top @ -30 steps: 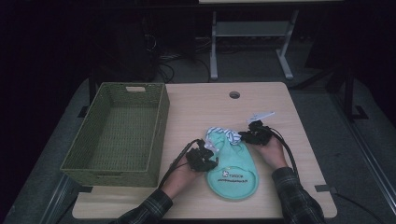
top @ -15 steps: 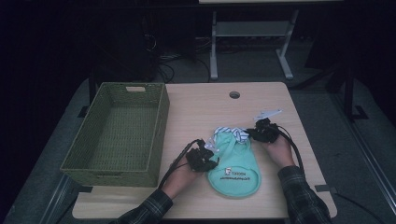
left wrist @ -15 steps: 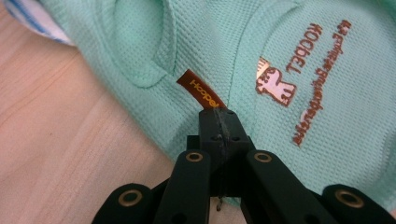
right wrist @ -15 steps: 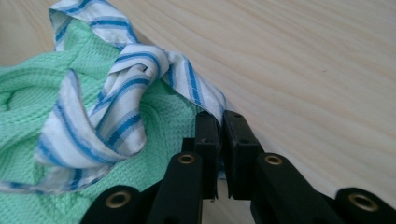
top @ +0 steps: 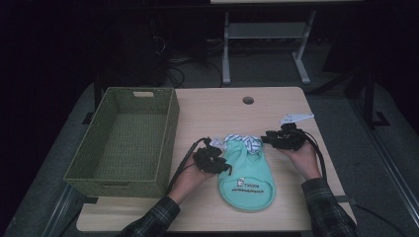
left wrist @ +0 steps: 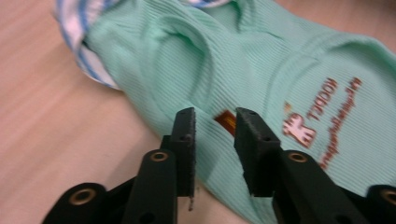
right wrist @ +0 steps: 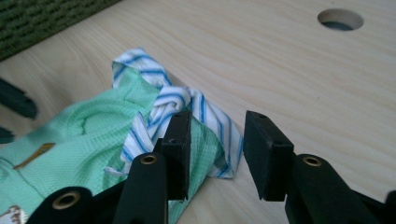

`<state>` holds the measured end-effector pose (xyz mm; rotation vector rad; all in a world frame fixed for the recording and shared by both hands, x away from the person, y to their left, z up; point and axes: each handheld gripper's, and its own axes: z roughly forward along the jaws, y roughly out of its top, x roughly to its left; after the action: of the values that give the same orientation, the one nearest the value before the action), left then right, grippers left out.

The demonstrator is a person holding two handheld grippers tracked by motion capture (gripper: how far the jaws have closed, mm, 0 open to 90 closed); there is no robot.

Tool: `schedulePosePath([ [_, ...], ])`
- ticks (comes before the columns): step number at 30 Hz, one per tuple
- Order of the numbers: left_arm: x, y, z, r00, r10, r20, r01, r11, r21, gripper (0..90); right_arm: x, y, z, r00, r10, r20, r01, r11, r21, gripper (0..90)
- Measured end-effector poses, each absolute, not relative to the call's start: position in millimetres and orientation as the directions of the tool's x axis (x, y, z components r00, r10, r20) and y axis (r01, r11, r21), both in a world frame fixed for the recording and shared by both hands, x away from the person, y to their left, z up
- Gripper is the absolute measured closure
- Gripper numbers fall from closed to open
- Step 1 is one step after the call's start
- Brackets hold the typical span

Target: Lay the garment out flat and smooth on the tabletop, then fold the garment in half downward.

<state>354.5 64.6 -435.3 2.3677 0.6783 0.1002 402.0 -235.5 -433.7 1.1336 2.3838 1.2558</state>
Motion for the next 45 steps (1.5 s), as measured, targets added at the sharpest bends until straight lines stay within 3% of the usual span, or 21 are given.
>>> schedulePosePath([
  [13, 406, 70, -417, 0.820, 0.572, -0.033, 0.451, -0.608, 0.654, 54.2, 417, -233, -431, -0.673, 0.724, 0.148, 0.540, 0.346, 0.767, 62.5],
  [28, 450, 59, -438, 0.789, 0.603, -0.115, 0.505, -0.531, 0.680, 52.2, 431, -225, -447, -0.670, 0.720, 0.182, 0.571, 0.342, 0.746, 62.5],
  [37, 454, 50, -449, 0.804, 0.584, -0.113, 0.507, -0.574, 0.643, 51.9, 435, -218, -464, -0.671, 0.711, 0.208, 0.608, 0.368, 0.703, 64.8],
  [45, 456, 48, -456, 0.809, 0.577, -0.109, 0.508, -0.595, 0.623, 58.3, 435, -217, -471, -0.686, 0.702, 0.191, 0.604, 0.403, 0.688, 71.3],
])
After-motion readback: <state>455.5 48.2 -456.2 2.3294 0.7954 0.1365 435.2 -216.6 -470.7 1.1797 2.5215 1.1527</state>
